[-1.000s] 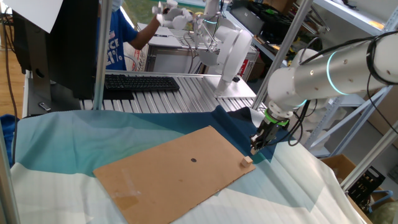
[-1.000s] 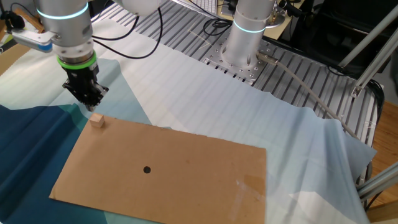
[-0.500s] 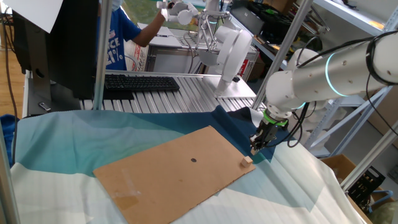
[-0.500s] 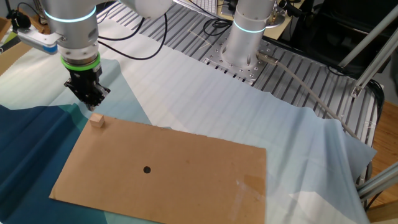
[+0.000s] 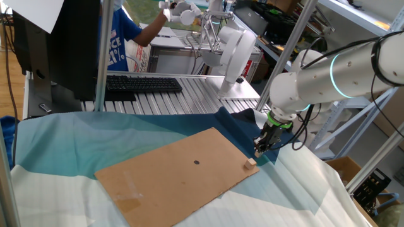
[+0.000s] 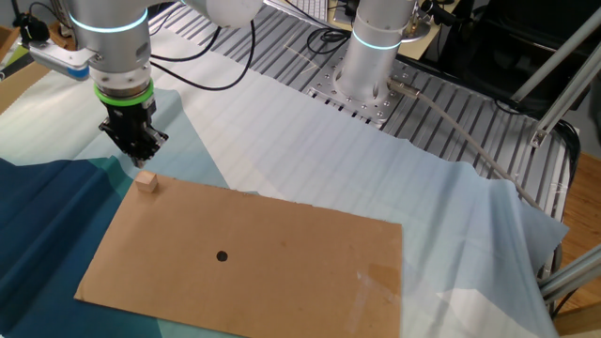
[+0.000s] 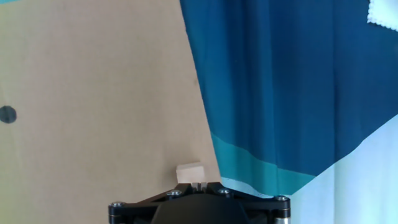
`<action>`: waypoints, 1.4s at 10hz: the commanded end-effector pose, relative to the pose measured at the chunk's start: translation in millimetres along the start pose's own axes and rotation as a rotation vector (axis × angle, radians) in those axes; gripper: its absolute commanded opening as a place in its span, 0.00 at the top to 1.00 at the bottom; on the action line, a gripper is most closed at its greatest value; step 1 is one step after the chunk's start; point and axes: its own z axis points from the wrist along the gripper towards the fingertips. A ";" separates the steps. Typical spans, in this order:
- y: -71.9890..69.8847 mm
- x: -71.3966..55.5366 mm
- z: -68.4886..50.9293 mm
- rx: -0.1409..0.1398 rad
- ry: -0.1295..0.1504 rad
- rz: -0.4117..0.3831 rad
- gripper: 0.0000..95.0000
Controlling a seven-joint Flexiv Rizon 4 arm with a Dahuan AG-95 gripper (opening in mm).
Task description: Grab the block and place it at the designated location
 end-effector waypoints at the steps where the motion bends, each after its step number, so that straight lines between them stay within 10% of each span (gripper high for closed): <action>1: 6.0 -3.6 5.1 -0.006 0.002 -0.054 1.00; 9: 10.8 -9.5 20.8 -0.004 0.006 -0.088 1.00; 12: 9.1 -8.6 20.8 0.004 -0.002 -0.088 0.60; 14: 9.1 -8.4 20.7 0.005 -0.003 -0.087 0.60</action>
